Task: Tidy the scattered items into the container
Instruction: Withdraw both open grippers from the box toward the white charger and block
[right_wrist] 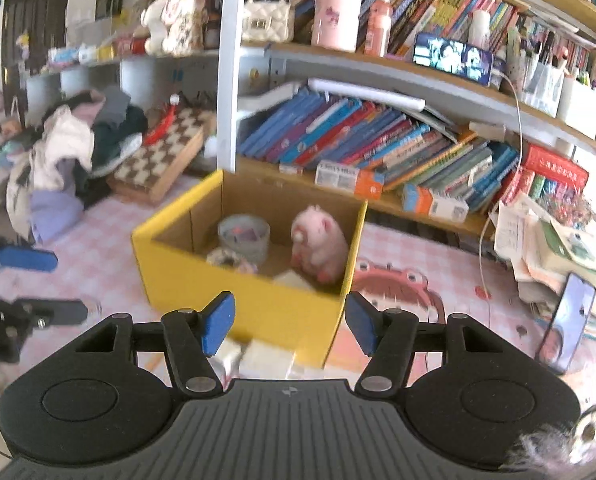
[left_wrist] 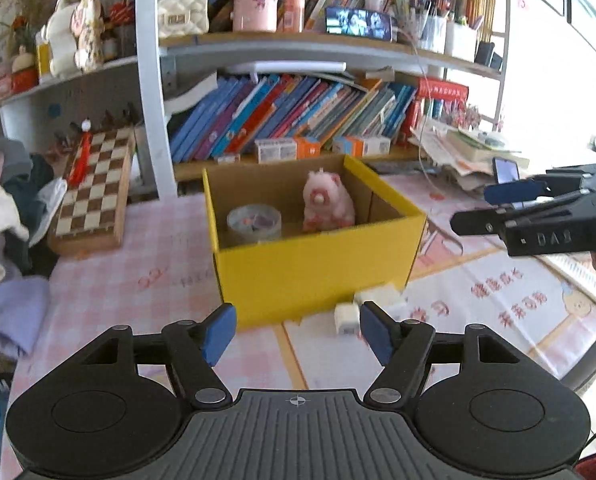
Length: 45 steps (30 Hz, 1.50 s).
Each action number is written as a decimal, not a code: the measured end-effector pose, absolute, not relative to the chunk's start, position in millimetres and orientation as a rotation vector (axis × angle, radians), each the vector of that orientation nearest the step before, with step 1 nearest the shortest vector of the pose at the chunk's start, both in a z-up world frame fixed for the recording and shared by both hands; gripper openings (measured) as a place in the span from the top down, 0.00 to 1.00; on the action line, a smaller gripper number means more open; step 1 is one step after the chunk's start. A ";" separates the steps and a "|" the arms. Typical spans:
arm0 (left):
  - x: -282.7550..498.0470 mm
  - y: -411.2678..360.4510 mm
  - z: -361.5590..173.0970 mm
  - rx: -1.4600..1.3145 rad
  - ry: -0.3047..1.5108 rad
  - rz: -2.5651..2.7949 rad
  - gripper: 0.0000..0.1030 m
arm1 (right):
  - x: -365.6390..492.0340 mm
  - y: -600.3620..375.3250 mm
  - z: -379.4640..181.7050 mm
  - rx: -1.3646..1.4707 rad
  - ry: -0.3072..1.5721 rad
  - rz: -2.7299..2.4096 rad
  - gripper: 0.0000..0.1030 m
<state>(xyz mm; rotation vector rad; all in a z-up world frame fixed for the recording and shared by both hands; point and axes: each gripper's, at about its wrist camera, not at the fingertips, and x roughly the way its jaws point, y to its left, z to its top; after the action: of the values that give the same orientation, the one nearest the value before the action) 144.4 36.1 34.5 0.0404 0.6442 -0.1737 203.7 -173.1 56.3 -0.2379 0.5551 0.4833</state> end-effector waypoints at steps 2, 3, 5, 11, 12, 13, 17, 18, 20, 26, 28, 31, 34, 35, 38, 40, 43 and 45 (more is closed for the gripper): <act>141.5 37.4 28.4 0.035 0.660 -0.171 0.32 | 196.9 -173.7 46.1 -0.234 0.579 0.475 0.43; 140.3 37.8 25.7 0.035 0.666 -0.170 0.32 | 193.7 -173.9 41.1 -0.232 0.591 0.471 0.43; 137.7 37.6 20.4 0.040 0.675 -0.165 0.31 | 188.2 -173.4 32.6 -0.232 0.608 0.460 0.42; 130.6 35.6 1.5 0.037 0.713 -0.150 0.28 | 170.2 -170.4 8.4 -0.267 0.614 0.419 0.37; 129.7 34.7 -2.1 0.040 0.722 -0.149 0.28 | 167.5 -169.7 3.6 -0.272 0.623 0.416 0.37; 128.6 33.6 -6.1 0.043 0.732 -0.147 0.27 | 165.6 -169.1 -0.9 -0.273 0.638 0.418 0.37; 124.7 30.2 -17.6 0.034 0.753 -0.117 0.27 | 158.4 -166.2 -15.8 -0.281 0.678 0.414 0.36; 123.2 29.4 -19.9 0.026 0.756 -0.104 0.27 | 156.4 -165.3 -19.3 -0.283 0.685 0.411 0.35; 120.1 27.9 -24.5 0.012 0.761 -0.077 0.26 | 151.4 -163.9 -25.8 -0.278 0.698 0.396 0.32; 119.5 22.3 -33.4 0.019 0.796 -0.098 0.22 | 144.5 -160.2 -34.9 -0.287 0.727 0.411 0.32; 120.8 21.0 -33.2 0.022 0.791 -0.104 0.22 | 147.2 -160.5 -34.9 -0.281 0.728 0.411 0.32; 124.7 19.5 -34.6 0.026 0.796 -0.109 0.22 | 152.1 -160.2 -37.5 -0.282 0.744 0.416 0.31; 129.7 17.8 -35.8 0.023 0.800 -0.114 0.22 | 157.6 -160.5 -38.7 -0.279 0.753 0.420 0.27; 131.0 17.4 -35.9 0.022 0.800 -0.116 0.22 | 159.8 -160.8 -39.0 -0.278 0.756 0.421 0.25; 135.7 15.4 -36.9 0.026 0.801 -0.117 0.22 | 167.3 -161.0 -40.4 -0.279 0.765 0.426 0.25; 139.3 14.2 -37.8 0.029 0.803 -0.114 0.22 | 171.8 -160.6 -40.9 -0.281 0.767 0.430 0.24; 145.2 9.8 -38.3 0.044 0.802 -0.119 0.22 | 178.1 -160.8 -40.4 -0.282 0.760 0.434 0.22; 149.3 5.6 -38.3 0.060 0.797 -0.128 0.22 | 182.4 -161.3 -41.1 -0.282 0.760 0.438 0.22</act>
<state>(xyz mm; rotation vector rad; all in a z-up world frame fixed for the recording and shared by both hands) 149.3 5.6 -38.3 0.0596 0.7971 -0.1279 182.4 -161.3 -41.1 -0.2822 0.7597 0.4380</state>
